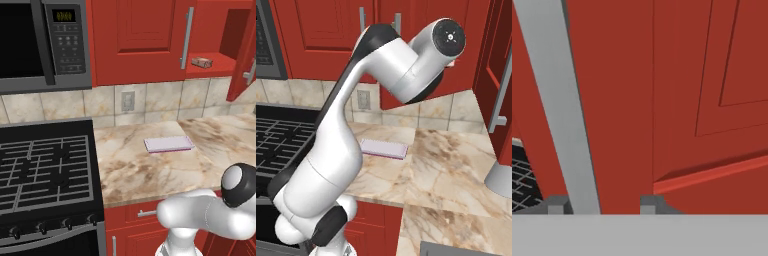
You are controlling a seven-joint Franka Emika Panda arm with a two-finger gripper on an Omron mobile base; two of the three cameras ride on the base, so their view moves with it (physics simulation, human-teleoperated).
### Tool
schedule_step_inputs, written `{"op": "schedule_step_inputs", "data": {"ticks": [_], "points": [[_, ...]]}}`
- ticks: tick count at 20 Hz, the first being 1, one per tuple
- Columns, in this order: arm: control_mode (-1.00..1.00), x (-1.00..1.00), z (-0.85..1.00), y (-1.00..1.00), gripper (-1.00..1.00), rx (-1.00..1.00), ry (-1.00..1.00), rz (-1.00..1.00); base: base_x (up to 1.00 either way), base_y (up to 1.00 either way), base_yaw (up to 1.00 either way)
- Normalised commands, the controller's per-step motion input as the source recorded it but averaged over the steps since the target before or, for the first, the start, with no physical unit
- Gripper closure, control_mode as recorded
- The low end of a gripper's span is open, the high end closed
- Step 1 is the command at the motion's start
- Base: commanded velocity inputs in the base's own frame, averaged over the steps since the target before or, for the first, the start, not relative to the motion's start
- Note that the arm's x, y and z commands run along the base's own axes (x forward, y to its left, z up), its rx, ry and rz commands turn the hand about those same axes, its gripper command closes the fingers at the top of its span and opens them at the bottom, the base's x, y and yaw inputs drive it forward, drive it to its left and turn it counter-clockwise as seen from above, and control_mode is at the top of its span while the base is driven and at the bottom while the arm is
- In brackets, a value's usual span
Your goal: Pick the bar soap and bar soap from the cabinet and place them on the counter.
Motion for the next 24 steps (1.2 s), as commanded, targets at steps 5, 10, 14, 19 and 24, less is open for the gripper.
{"op": "schedule_step_inputs", "data": {"ticks": [5,10,14,19,24], "points": [[-1.00,-0.17,-0.09,-0.49,1.00,0.00,0.00,0.04,0.00,0.00,0.00],[-1.00,-0.08,-0.16,-0.03,-1.00,0.00,-0.03,0.04,0.00,0.00,0.00],[-1.00,0.00,-0.12,0.03,-1.00,-0.01,-0.01,0.04,0.00,0.00,0.00],[-1.00,-0.01,-0.07,0.06,-1.00,0.00,-0.07,0.04,0.00,0.00,0.00],[-1.00,-0.19,0.00,0.00,-1.00,0.00,-0.11,0.01,0.00,0.00,0.00]]}}
